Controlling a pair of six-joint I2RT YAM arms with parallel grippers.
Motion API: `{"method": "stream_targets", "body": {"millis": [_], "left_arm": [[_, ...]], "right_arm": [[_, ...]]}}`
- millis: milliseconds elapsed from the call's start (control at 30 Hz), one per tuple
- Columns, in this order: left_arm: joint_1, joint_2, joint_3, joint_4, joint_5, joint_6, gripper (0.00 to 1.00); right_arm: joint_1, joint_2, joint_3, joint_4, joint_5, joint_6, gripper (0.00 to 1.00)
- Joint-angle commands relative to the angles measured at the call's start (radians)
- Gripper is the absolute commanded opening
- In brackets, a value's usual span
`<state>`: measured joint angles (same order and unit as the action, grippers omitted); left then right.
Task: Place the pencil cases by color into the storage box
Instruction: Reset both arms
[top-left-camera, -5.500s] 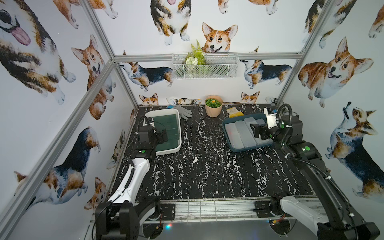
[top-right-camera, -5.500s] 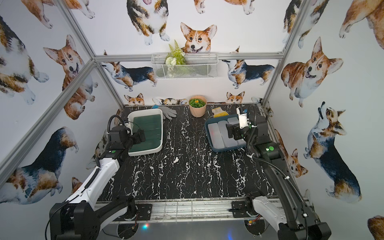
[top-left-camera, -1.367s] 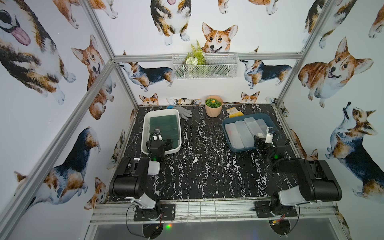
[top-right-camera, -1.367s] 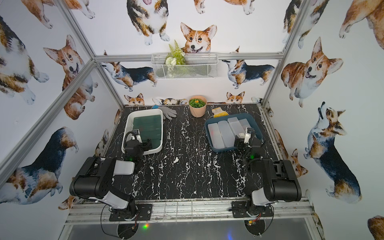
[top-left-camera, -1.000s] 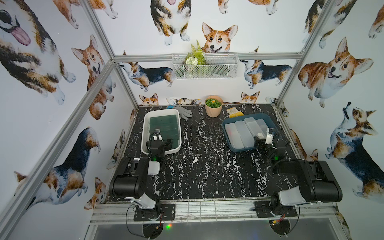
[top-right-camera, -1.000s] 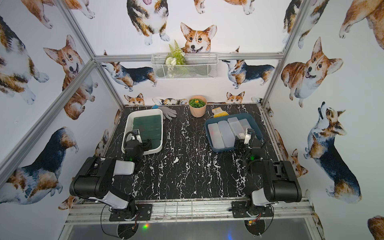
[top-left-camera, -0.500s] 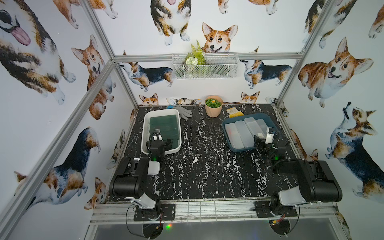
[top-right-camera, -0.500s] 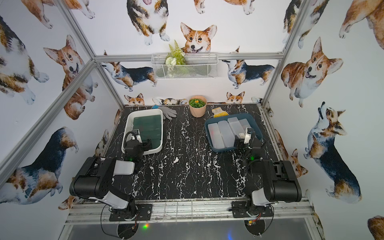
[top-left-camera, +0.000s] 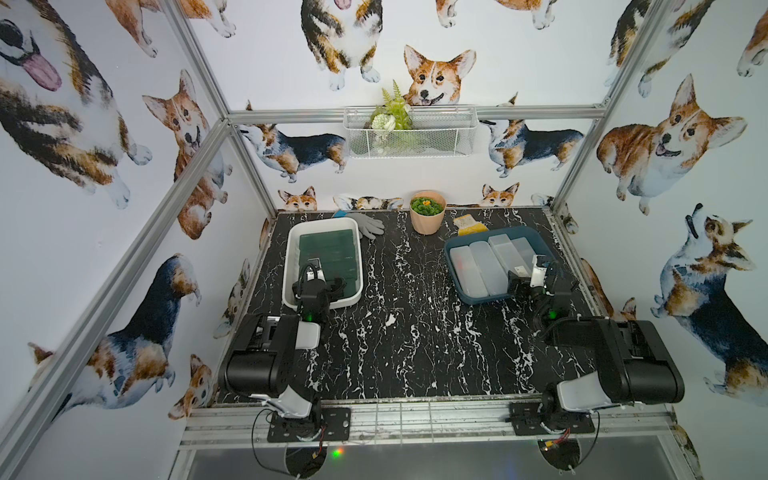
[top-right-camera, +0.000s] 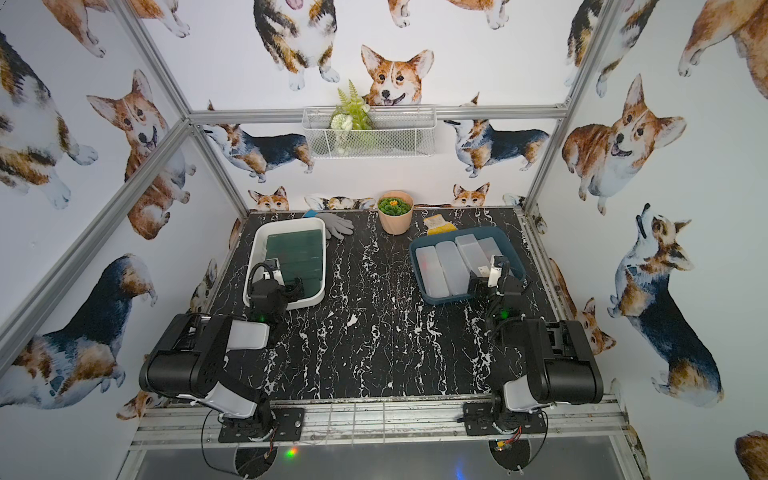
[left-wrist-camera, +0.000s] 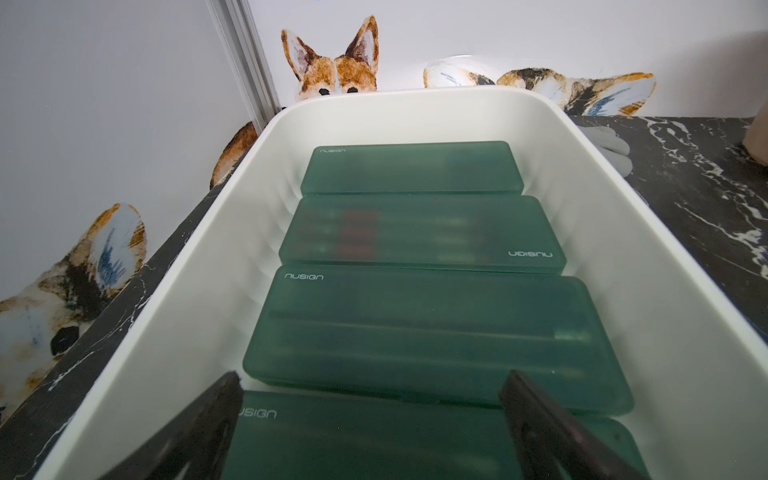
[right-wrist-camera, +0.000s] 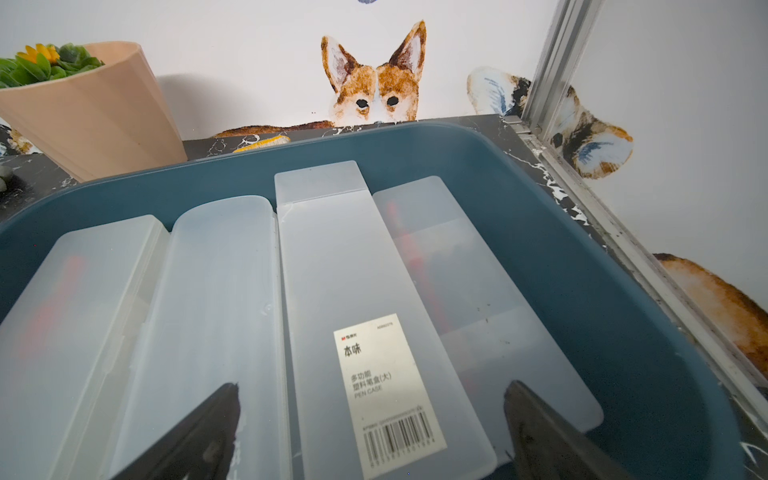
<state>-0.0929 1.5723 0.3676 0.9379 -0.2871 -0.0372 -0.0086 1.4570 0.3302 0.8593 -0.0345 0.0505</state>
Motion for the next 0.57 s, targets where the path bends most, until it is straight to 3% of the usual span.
{"method": "stream_targets", "body": {"millis": [0, 533], "left_arm": [[-0.004, 0.001, 0.006, 0.010, -0.012, 0.023, 1.00], [-0.019, 0.002, 0.005, 0.012, -0.022, 0.036, 1.00]], "right_arm": [[-0.001, 0.003, 0.006, -0.031, -0.001, 0.006, 1.00], [-0.001, 0.003, 0.006, -0.032, -0.001, 0.006, 1.00]]}}
